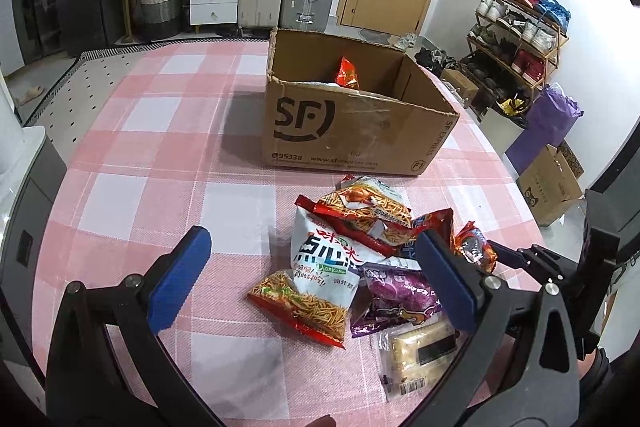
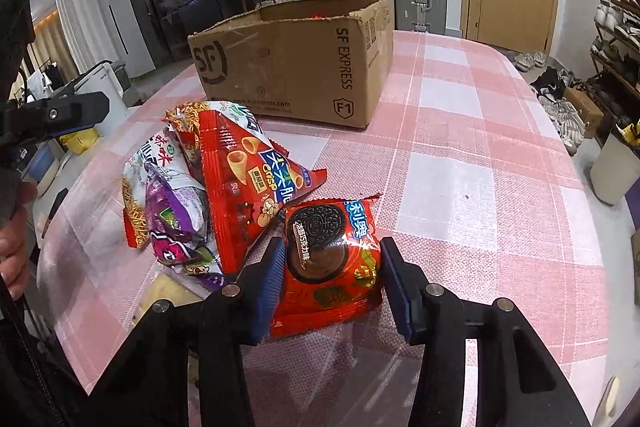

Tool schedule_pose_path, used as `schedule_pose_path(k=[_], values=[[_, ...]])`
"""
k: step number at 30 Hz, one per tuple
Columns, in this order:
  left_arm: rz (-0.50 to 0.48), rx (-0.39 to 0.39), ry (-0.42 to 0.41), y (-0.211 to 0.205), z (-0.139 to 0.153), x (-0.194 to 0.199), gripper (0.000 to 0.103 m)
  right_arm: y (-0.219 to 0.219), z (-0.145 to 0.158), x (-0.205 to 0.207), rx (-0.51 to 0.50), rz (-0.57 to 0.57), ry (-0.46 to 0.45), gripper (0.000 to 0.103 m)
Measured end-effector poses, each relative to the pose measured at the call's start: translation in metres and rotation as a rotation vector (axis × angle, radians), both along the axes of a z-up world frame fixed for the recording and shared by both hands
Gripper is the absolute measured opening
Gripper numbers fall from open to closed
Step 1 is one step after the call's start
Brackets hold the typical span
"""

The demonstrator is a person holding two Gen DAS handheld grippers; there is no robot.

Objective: Organize snacks
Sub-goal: 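Grasp the red Oreo packet with the right tool while the left tool grasps the white noodle bag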

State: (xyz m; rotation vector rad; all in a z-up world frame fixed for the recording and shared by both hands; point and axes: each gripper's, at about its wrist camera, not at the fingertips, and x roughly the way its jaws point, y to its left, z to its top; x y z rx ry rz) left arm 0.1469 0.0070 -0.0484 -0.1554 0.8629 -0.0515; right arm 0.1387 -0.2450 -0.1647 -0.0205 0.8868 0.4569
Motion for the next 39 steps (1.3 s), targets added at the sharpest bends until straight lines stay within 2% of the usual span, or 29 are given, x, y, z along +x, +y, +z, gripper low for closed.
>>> schedule_pose_path(k=[11, 17, 28, 35, 39], values=[[0.042, -0.009, 0.042, 0.015, -0.010, -0.004, 0.102, -0.012, 0.009, -0.009, 0.031, -0.023, -0.027, 0.048], [0.049, -0.026, 0.085, 0.023, -0.025, -0.005, 0.102, -0.019, 0.013, -0.013, 0.056, -0.048, -0.037, 0.048], [0.016, -0.067, 0.180, 0.024, -0.064, 0.011, 0.102, -0.023, 0.014, -0.015, 0.079, -0.067, -0.034, 0.048], [-0.013, -0.098, 0.209, 0.020, -0.080, 0.028, 0.102, -0.026, 0.011, -0.014, 0.082, -0.079, -0.028, 0.048], [-0.032, -0.152, 0.219, 0.021, -0.090, 0.039, 0.101, -0.026, 0.010, -0.013, 0.083, -0.085, -0.025, 0.048]])
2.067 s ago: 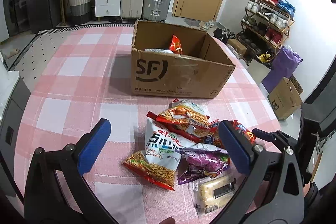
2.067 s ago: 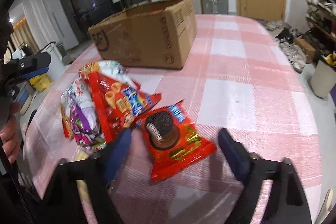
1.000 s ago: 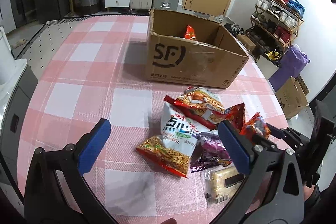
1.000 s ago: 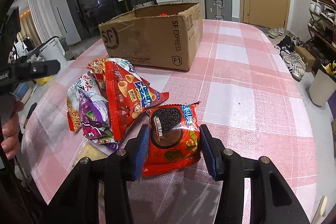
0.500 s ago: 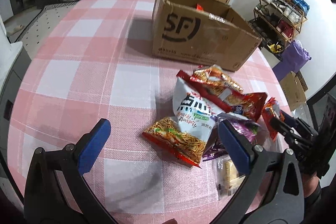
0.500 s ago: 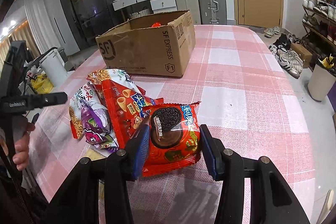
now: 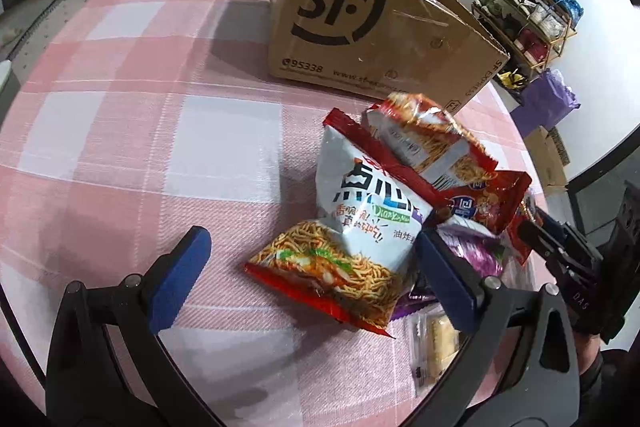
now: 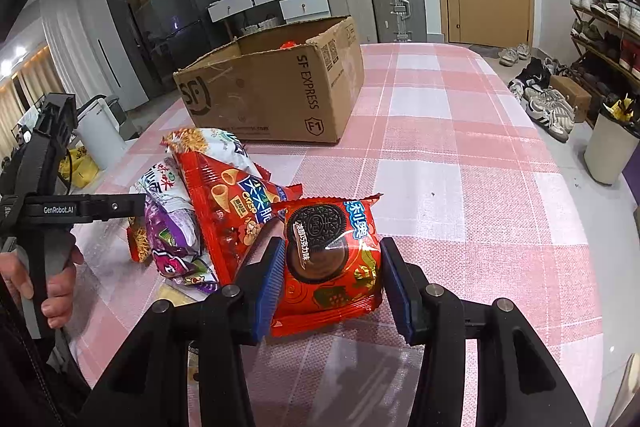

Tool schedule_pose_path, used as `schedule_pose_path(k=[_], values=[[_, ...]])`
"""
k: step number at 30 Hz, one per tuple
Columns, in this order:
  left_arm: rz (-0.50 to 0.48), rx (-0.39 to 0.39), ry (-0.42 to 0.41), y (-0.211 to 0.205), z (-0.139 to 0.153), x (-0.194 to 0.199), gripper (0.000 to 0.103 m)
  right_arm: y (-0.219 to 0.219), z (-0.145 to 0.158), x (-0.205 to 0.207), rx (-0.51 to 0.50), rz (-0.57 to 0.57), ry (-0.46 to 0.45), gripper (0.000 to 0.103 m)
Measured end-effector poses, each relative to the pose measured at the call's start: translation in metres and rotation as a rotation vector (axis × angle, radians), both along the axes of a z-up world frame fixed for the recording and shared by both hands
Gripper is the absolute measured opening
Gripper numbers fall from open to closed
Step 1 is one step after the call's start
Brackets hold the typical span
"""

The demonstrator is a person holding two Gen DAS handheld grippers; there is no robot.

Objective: Organize snacks
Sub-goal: 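Grasp the red Oreo packet with the right tool while the left tool grasps the white noodle bag, then carry both packets over the box and open both tools to drop them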

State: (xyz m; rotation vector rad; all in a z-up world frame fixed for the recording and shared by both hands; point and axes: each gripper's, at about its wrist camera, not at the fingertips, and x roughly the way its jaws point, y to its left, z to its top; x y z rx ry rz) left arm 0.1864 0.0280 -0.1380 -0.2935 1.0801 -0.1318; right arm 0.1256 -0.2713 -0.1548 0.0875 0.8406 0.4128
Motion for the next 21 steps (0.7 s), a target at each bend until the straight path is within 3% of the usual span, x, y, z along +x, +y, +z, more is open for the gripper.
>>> schedule_pose_path(k=[3, 5, 7, 9, 21], values=[[-0.008, -0.029, 0.004, 0.001, -0.005, 0.004, 0.096, -0.001, -0.001, 0.001, 0.002, -0.004, 0.005, 0.048], [-0.022, -0.051, -0.012, 0.002, -0.005, 0.006, 0.081, -0.001, -0.002, 0.001, 0.003, -0.005, 0.007, 0.048], [-0.050, -0.084, -0.010, 0.001, -0.007, 0.008, 0.051, -0.001, -0.002, 0.001, 0.003, -0.007, 0.009, 0.048], [-0.066, -0.079, -0.010, -0.002, -0.007, 0.010, 0.046, -0.001, -0.002, 0.001, 0.004, -0.006, 0.010, 0.048], [-0.066, -0.023, -0.049, 0.000, 0.011, -0.002, 0.043, 0.001, 0.012, -0.007, 0.004, -0.012, -0.019, 0.048]])
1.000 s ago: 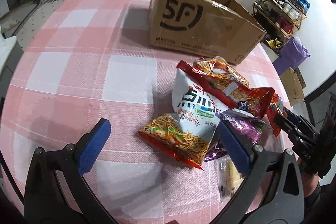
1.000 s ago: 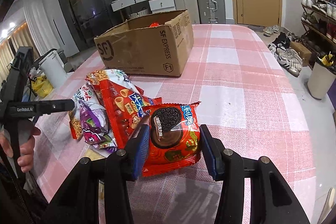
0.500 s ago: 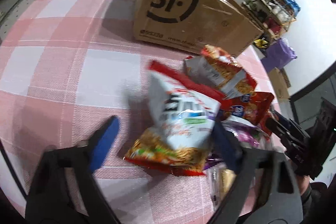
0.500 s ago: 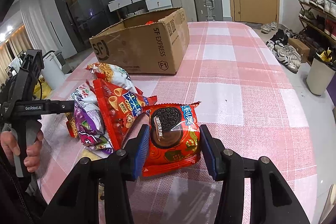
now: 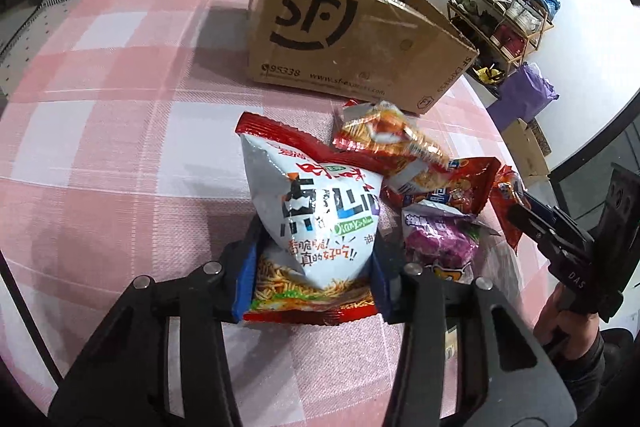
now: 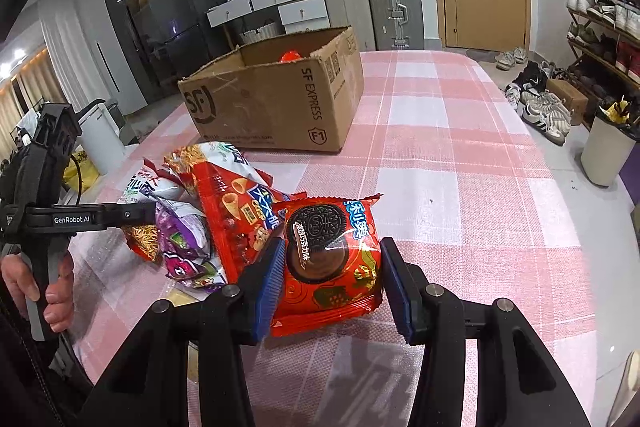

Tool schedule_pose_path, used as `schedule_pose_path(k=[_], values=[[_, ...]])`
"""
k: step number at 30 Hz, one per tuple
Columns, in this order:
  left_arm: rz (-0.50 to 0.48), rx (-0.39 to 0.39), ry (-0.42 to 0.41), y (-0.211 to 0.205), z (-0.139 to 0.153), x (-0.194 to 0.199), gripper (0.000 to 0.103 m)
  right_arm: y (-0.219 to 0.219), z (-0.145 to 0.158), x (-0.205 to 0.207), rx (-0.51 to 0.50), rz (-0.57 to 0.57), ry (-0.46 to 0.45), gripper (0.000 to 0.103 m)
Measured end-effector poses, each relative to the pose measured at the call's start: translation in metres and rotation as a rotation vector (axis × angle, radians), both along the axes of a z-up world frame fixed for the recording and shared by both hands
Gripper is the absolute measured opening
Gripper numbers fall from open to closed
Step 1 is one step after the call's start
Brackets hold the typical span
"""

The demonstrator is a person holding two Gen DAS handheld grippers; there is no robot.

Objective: Organize snacks
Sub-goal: 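Carry both packets over the box and open both tools to drop them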

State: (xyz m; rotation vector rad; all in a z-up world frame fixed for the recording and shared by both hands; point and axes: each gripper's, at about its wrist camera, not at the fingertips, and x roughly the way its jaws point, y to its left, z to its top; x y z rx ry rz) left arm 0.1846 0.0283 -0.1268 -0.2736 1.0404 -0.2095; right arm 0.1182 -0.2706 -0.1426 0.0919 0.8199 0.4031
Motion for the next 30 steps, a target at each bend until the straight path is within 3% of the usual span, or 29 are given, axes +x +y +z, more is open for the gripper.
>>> schedule_pose_path(k=[16, 30], values=[[0.024, 0.109, -0.109, 0.006, 0.050, -0.045, 0.043, 0.007, 0.023, -0.009, -0.001, 0.002, -0.048, 0.048], [-0.012, 0.180, -0.224, -0.006, 0.105, -0.060, 0.043, 0.017, 0.045, -0.006, 0.021, 0.018, -0.094, 0.048]])
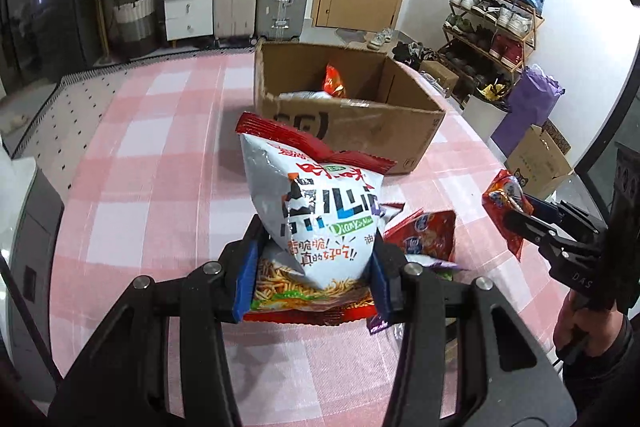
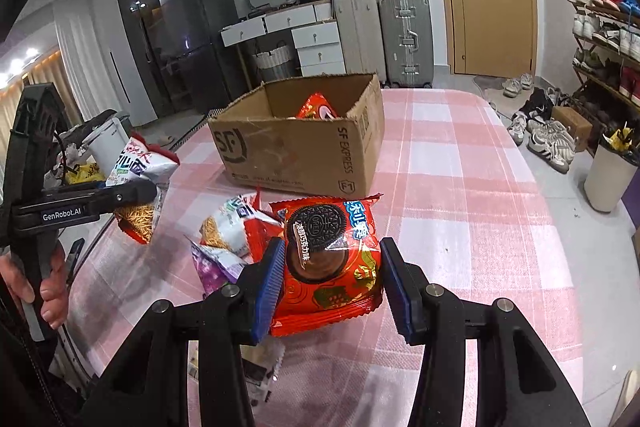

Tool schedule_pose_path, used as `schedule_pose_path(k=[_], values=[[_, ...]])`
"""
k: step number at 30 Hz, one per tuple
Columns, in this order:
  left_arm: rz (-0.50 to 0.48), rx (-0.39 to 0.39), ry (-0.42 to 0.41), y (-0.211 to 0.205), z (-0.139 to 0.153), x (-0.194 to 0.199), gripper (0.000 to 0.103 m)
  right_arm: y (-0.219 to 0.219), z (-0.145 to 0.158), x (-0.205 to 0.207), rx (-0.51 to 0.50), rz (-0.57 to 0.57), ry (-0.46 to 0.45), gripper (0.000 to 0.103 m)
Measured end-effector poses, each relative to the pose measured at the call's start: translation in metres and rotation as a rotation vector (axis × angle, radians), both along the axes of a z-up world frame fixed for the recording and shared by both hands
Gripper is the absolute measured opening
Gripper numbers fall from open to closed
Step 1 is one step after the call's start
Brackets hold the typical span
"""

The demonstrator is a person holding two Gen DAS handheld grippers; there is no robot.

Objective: Organize snacks
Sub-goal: 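Carry both packets over the box and open both tools to drop them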

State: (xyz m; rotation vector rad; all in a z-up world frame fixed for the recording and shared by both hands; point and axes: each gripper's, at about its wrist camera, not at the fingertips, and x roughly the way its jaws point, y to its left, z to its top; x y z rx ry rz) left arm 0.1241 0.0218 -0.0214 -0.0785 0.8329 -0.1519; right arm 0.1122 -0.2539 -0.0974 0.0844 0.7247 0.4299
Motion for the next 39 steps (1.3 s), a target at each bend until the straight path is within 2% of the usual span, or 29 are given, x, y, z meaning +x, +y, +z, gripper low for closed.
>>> schedule_pose_path(k=[12, 18, 29, 39], values=[[-0.043, 0.052, -0.043, -0.013, 0.039, 0.017, 0.043, 0.006, 0.027, 0.019, 0.029, 0.026, -0.047, 0.048], [-0.068, 0.014, -0.010, -0.016, 0.045, 0.046, 0.043, 0.015, 0.043, 0.034, 0.024, 0.050, -0.077, 0.048], [-0.052, -0.053, 0.031, -0.006, 0.050, 0.105, 0.043, 0.035, 0.070, 0.065, 0.031, 0.087, -0.122, 0.048], [-0.039, -0.056, 0.041, -0.006, 0.063, 0.157, 0.043, 0.041, 0.088, 0.101, 0.066, 0.072, -0.133, 0.048]])
